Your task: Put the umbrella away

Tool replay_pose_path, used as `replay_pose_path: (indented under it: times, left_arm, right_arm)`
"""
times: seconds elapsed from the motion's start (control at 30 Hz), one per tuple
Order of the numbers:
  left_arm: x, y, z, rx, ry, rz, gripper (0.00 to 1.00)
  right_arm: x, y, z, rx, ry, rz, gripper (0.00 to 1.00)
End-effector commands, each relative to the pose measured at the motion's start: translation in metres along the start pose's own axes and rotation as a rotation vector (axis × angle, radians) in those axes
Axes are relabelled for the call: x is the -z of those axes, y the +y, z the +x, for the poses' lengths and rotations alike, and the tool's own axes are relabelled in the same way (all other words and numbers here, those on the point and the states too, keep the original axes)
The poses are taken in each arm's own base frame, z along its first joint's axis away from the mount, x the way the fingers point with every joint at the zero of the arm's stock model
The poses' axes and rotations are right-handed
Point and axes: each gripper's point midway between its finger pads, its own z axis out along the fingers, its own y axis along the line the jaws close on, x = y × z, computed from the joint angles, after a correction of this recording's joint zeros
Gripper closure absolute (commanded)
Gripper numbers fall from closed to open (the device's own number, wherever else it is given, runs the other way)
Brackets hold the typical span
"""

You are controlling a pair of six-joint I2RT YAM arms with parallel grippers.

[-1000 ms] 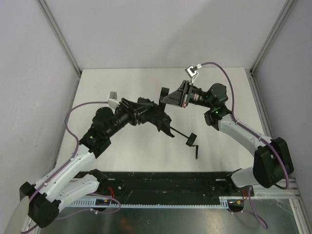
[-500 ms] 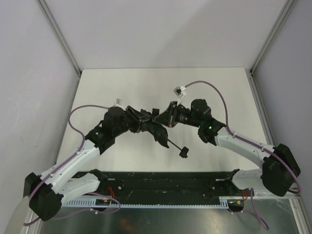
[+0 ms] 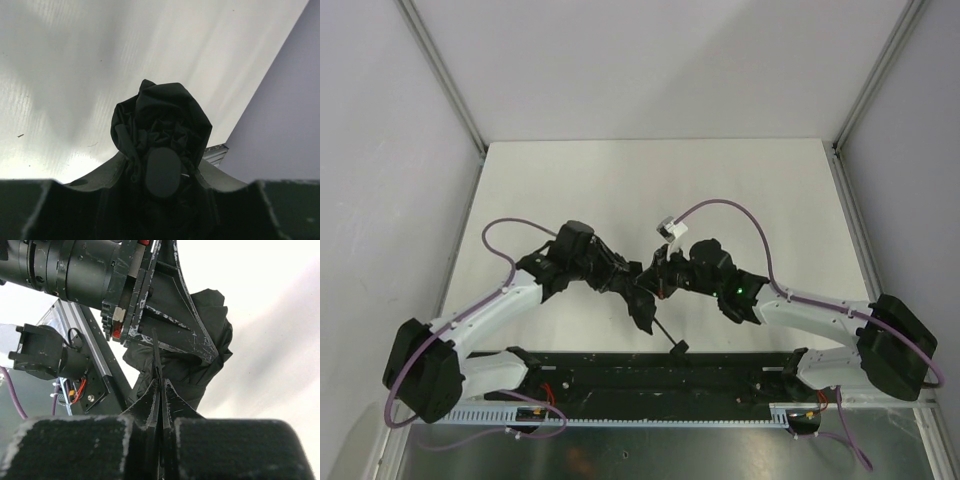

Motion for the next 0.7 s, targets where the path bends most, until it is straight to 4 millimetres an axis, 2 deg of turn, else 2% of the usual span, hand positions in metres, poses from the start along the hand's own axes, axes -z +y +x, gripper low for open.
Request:
replay_pose_path:
  times: [0.0,0.1,0.2,0.27,0.5,0.67]
  left_arm:
    - [-0.02,0.044,-0.042,-0.04,-0.182,-0.207,1.0]
    - [-0.031,0.058,-0.053,-0.05,-0.225,-0.279,1.0]
    - [-0.042,0.068,-0.065,-0.055,-0.252,-0.332,1.0]
    - [-0.048,0.071,-0.073,-0.055,-0.269,-0.357,1.0]
    - [-0.07,0.07,-0.084,-0.046,-0.277,-0.377,1.0]
    - [-0.085,0.077,-0.083,-0.048,-0.249,-0.397,1.0]
  right_arm:
    - [0.03,0.086,-0.103,0.092,-0.366,-0.32,1.0]
    - [0.021,0.077,-0.107,0.119,-0.402,-0.31,1.0]
    - [0.007,0.082,-0.098,0.204,-0.372,-0.334,1.0]
    - [-0.003,0.086,-0.089,0.28,-0.328,-0.343,1.0]
    - [-0.028,0.078,-0.046,0.506,-0.153,-0.332,1.0]
    - [-0.053,0.073,-0.028,0.548,-0.063,-0.305,1.0]
